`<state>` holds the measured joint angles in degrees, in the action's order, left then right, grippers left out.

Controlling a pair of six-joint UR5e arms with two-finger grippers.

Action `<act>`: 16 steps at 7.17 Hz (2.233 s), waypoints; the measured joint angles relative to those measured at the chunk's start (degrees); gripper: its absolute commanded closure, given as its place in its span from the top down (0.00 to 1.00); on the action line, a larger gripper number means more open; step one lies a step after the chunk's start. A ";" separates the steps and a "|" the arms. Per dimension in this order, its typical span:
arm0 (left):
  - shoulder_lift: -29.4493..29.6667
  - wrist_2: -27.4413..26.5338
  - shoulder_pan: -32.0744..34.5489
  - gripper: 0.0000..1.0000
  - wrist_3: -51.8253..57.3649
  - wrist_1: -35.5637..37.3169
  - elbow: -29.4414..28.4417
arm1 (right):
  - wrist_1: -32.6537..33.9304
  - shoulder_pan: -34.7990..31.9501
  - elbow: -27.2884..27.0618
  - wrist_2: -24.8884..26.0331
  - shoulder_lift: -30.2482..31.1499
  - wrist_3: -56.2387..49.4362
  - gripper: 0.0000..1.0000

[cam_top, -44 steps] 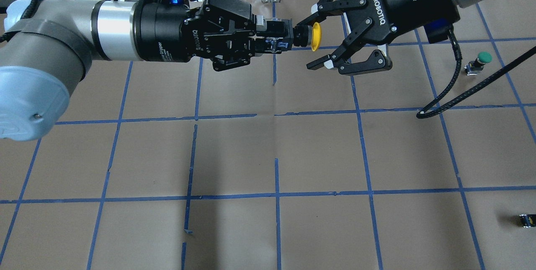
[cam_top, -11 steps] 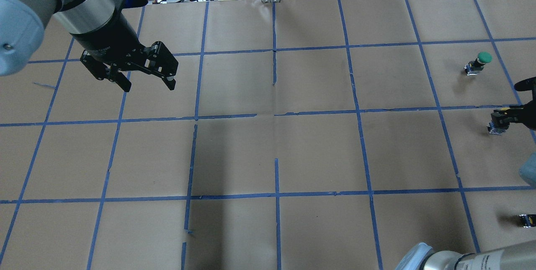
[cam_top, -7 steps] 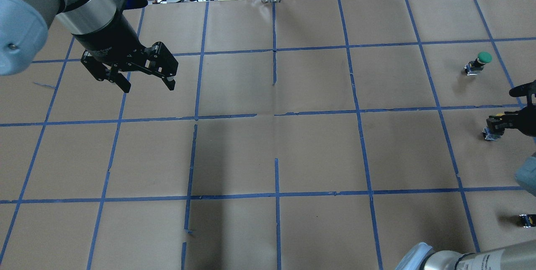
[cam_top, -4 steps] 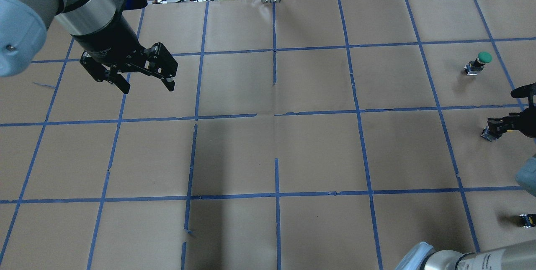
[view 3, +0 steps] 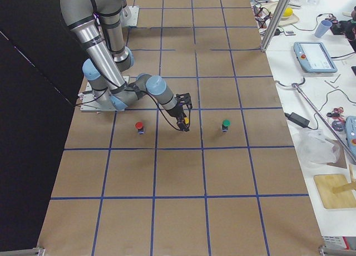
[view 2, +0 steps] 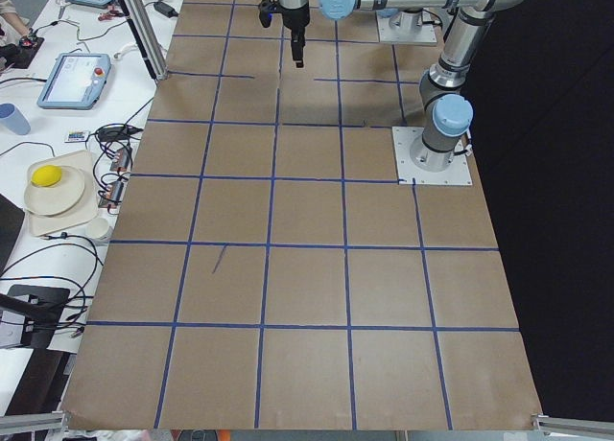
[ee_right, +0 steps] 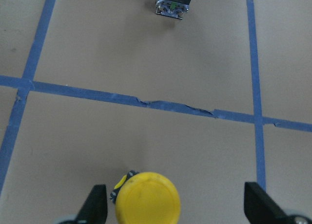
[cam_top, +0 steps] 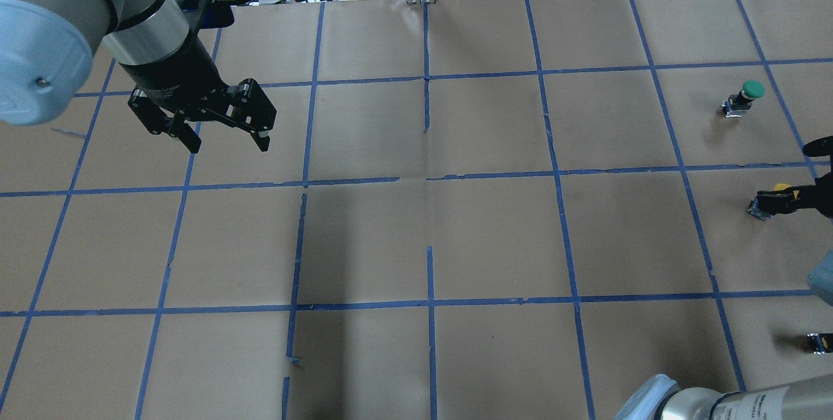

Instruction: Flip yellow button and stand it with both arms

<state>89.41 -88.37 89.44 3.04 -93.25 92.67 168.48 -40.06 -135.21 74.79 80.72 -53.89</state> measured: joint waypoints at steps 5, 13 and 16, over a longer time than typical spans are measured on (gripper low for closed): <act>-0.82 -0.13 0.25 1.00 -0.09 0.96 -1.05 | -33.66 -5.91 12.15 4.11 12.08 11.92 1.00; 0.16 -0.03 -0.41 1.00 -0.36 1.25 -3.25 | -88.10 -44.41 47.66 15.44 14.16 53.74 1.00; 0.28 -0.22 -0.28 1.00 -0.32 1.29 -3.40 | -88.53 -47.51 46.30 15.59 13.75 54.67 1.00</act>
<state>89.68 -88.59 89.16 2.72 -91.96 89.27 79.96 -87.57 -88.91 90.38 94.47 0.77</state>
